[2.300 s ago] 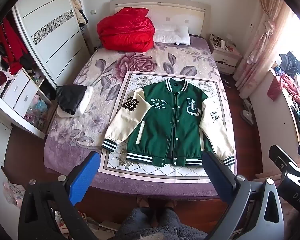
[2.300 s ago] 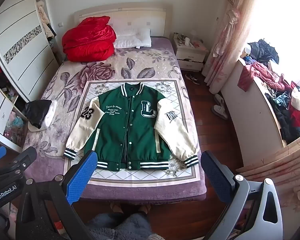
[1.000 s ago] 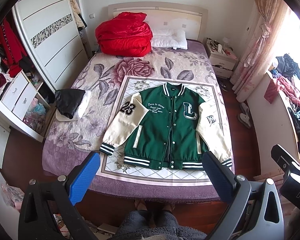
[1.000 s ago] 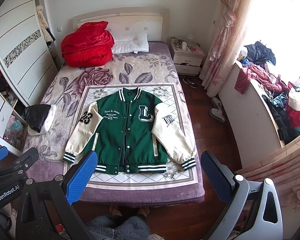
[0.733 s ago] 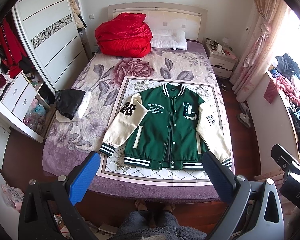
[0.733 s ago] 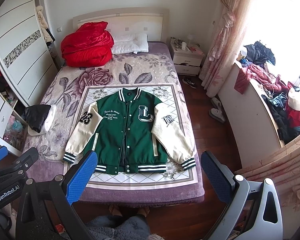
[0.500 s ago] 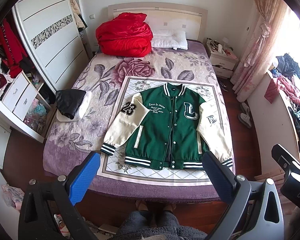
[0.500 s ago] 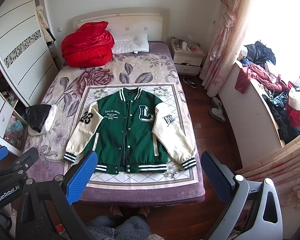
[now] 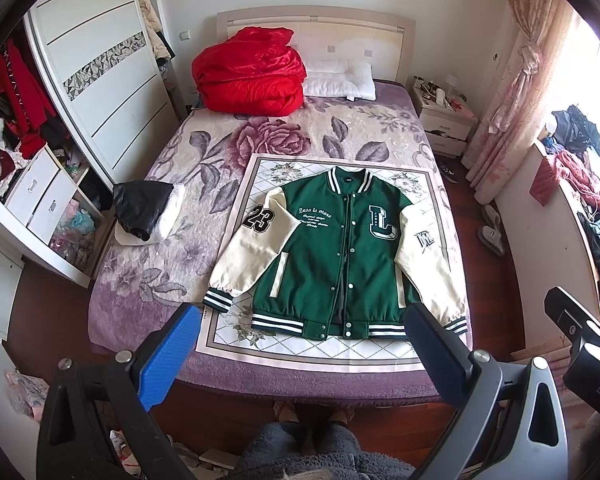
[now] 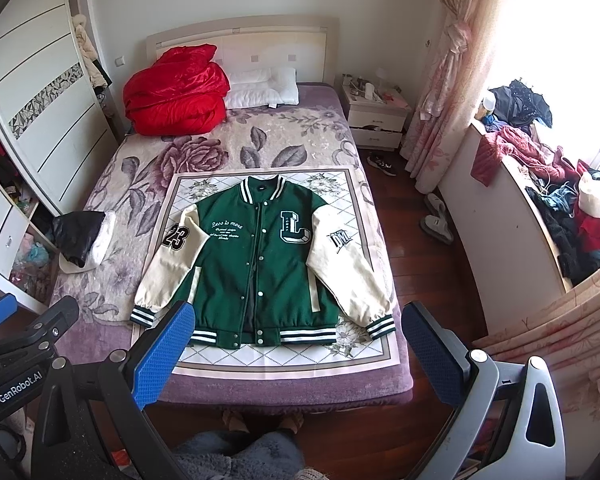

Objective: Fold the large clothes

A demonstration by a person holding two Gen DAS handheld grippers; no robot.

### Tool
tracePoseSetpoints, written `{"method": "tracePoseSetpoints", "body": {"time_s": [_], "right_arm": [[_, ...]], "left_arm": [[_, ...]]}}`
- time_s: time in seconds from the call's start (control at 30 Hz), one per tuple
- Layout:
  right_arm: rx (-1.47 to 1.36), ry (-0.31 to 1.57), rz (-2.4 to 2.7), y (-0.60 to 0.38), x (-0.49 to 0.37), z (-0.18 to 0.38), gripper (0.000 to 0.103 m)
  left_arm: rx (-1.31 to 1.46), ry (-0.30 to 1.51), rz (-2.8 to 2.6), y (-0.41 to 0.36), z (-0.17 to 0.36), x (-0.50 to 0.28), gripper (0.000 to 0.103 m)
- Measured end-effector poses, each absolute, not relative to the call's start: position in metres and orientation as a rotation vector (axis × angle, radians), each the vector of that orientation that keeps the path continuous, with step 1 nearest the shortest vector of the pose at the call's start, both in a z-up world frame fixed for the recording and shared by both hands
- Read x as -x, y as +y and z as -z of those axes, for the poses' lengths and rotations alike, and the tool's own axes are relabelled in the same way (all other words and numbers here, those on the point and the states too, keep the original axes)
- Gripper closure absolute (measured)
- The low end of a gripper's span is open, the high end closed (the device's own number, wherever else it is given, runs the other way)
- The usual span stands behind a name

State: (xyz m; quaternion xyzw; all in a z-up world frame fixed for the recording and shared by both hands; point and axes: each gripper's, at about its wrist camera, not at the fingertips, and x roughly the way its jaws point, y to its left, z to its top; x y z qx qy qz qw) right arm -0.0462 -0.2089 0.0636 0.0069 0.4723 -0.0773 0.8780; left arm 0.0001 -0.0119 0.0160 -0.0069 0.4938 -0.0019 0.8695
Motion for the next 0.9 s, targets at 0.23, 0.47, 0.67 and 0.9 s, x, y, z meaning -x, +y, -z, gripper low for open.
{"method": "tracePoseSetpoints", "body": {"time_s": [0.23, 0.47, 0.67, 0.9], "right_arm": [[-0.020, 0.985, 0.158, -0.2130, 0.0452, -0.0636, 0.000], [-0.021, 0.983, 0.158, -0.2131, 0.0460, -0.0640, 0.000], [-0.023, 0.983, 0.159, -0.2116, 0.0449, -0.0652, 0.000], [-0.034, 0.992, 0.170, -0.2094, 0.0430, -0.0645, 0.000]], "left_arm": [[0.012, 1.024, 0.004, -0.0071, -0.0202, -0.0013, 0.000], [0.008, 1.017, 0.004, -0.0038, -0.0239, -0.0038, 0.000], [0.006, 1.014, 0.003, -0.0035, -0.0244, -0.0043, 0.000], [0.005, 1.018, 0.007, -0.0036, -0.0234, -0.0062, 0.000]]}}
